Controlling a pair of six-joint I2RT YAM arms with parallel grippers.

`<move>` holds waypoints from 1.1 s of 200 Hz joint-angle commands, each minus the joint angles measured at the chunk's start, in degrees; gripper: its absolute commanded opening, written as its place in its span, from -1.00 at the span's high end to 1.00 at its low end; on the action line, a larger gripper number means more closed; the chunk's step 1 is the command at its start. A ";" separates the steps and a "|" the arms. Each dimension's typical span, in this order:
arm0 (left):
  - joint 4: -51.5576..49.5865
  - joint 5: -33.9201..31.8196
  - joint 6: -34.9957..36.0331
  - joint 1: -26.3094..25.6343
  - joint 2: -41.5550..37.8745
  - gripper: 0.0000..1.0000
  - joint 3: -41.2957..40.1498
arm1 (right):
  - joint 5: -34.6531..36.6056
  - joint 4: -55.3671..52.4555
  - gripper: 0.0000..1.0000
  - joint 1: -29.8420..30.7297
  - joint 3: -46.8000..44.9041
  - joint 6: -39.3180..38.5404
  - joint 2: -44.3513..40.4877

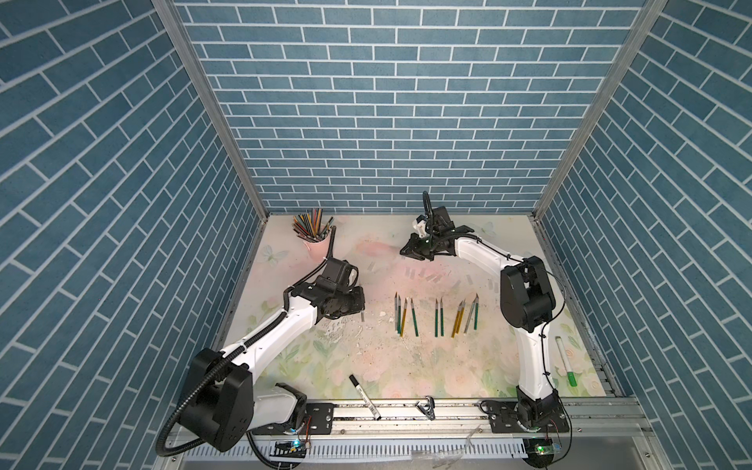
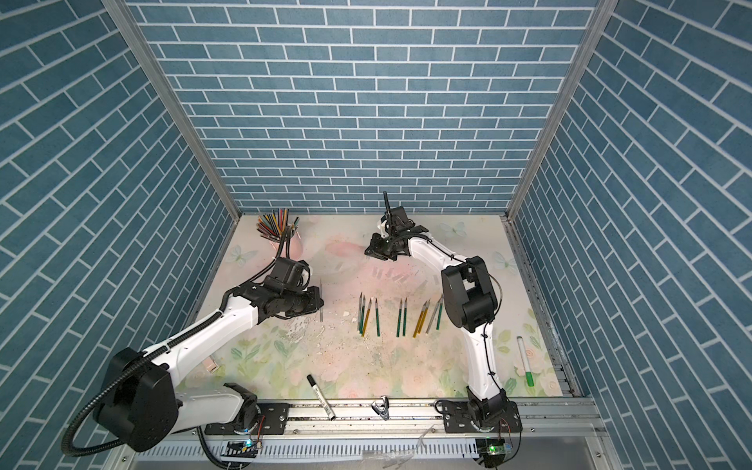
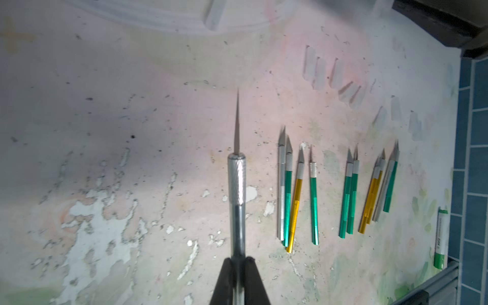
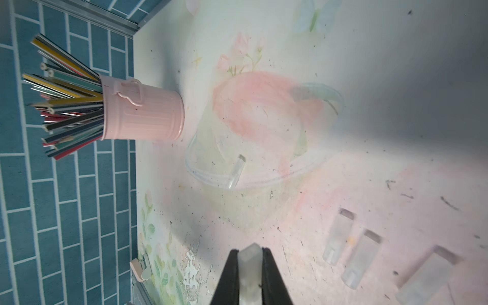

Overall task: Remove protective caps from carving knives
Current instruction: Place the protective sleeve at the center of the board.

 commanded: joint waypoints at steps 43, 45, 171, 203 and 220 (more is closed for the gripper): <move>-3.60 -0.29 1.86 2.92 -0.28 1.00 -1.14 | 2.48 -4.06 0.83 2.27 5.94 -1.33 8.26; -3.52 -0.18 1.78 2.96 -0.31 1.00 -1.20 | 2.47 -4.07 0.83 2.32 6.07 -1.33 8.48; -0.12 1.85 0.31 2.84 2.71 1.00 -2.39 | 3.35 -5.32 0.70 4.14 6.20 -1.41 11.11; 0.33 1.59 0.08 2.74 3.00 1.00 -2.65 | 3.54 -5.37 0.68 4.22 5.53 -1.49 10.97; -0.19 0.81 0.41 2.55 3.43 1.00 -2.37 | 3.53 -5.40 0.65 4.31 5.23 -1.50 11.04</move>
